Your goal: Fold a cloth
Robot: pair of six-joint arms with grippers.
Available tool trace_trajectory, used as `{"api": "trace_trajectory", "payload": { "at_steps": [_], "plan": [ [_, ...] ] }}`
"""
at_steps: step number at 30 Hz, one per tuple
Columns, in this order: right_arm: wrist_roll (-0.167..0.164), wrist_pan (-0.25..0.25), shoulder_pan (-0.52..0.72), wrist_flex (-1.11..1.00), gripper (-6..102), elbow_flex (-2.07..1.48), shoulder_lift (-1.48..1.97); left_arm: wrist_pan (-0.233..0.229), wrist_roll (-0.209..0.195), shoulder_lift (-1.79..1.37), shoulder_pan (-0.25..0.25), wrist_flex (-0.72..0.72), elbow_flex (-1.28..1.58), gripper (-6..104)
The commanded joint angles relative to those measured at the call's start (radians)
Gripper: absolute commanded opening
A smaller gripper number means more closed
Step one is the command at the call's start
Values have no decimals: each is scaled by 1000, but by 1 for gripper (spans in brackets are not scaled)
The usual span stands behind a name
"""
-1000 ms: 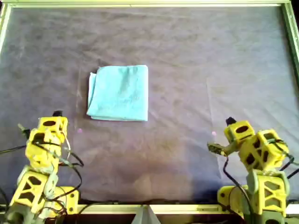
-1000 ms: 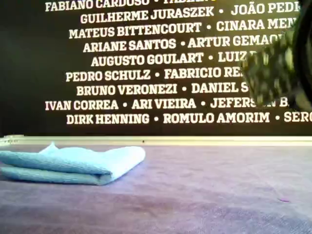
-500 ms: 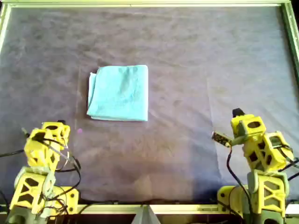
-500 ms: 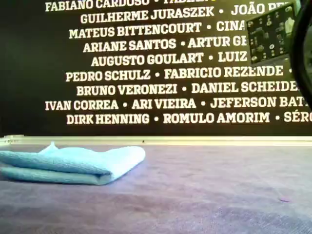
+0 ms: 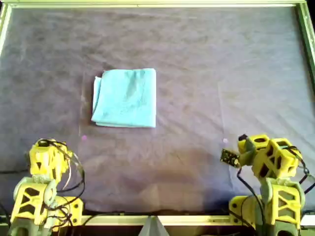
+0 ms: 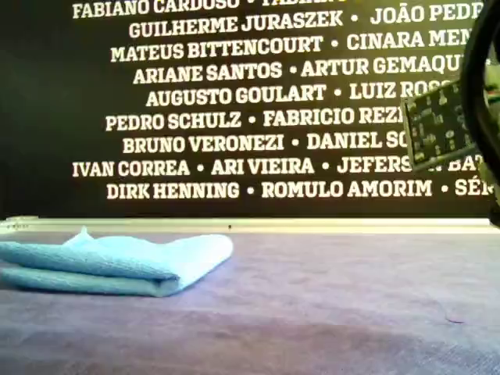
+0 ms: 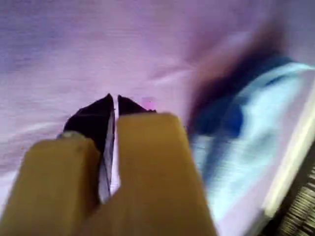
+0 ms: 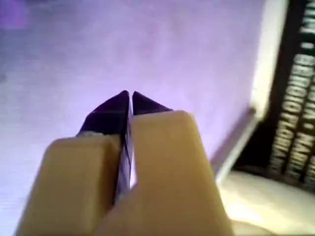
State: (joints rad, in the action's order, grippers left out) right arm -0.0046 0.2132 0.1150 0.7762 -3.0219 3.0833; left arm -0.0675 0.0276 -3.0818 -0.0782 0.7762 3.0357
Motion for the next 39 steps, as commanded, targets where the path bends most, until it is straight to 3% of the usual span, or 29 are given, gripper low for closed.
{"api": "trace_trajectory", "payload": {
  "at_steps": [1,3,7,39],
  "plan": [
    [5,2,-11,71,2,-15,41,2,-3,-11,9,40,-14,0],
    [6,3,-11,86,2,-15,40,-14,2,-8,12,40,-14,0],
    [18,5,-9,87,2,-14,40,2,-8,-8,14,40,-14,0],
    [20,5,-9,87,2,-14,38,2,-8,-8,15,40,-14,0]
  ]
}}
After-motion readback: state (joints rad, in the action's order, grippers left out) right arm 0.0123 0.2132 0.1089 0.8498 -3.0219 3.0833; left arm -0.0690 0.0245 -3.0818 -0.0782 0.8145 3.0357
